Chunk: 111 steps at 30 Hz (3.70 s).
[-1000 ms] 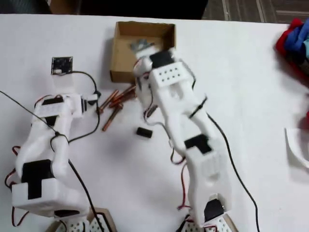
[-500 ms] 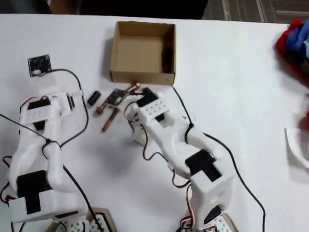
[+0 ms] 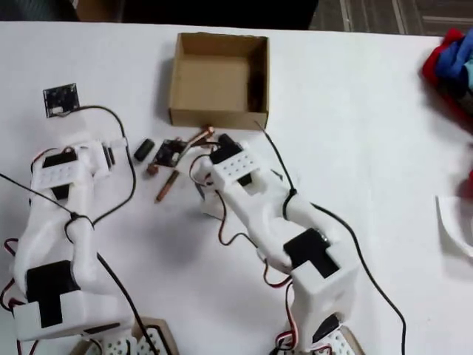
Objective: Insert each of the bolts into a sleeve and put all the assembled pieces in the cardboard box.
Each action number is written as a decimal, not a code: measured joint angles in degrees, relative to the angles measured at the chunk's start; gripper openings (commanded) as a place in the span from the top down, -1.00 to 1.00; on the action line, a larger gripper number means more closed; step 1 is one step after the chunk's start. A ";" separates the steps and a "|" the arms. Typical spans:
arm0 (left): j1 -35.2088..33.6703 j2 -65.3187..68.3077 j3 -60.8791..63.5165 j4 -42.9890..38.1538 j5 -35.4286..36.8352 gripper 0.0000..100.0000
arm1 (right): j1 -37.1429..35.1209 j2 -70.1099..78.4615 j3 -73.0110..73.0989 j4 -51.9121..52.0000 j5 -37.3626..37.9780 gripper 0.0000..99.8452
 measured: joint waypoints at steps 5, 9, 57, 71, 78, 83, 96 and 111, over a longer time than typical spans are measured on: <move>0.00 0.00 0.00 0.00 0.00 0.72 | -0.09 3.08 -1.32 -0.97 0.09 0.69; 0.00 0.00 0.00 0.00 0.00 0.72 | 0.00 5.54 -4.13 -0.53 0.09 0.69; 0.53 0.00 0.00 0.62 0.00 0.72 | 14.51 -46.68 30.59 -20.40 -19.52 0.96; 18.55 0.00 -12.04 22.59 -8.53 0.72 | 27.08 -67.34 41.05 -41.41 -20.31 0.96; 23.47 3.16 -14.15 21.10 -11.25 0.72 | 31.12 -74.02 41.23 -44.75 -27.87 0.96; 25.14 12.92 -20.40 21.10 -12.84 0.72 | 34.90 -74.20 41.41 -46.68 -29.10 0.96; 26.46 30.95 -35.34 25.58 -13.10 0.72 | 39.38 -74.20 41.41 -48.70 -29.45 0.96; 27.87 35.16 -41.23 29.89 -13.10 0.95 | 39.38 -74.20 41.41 -48.70 -29.45 0.96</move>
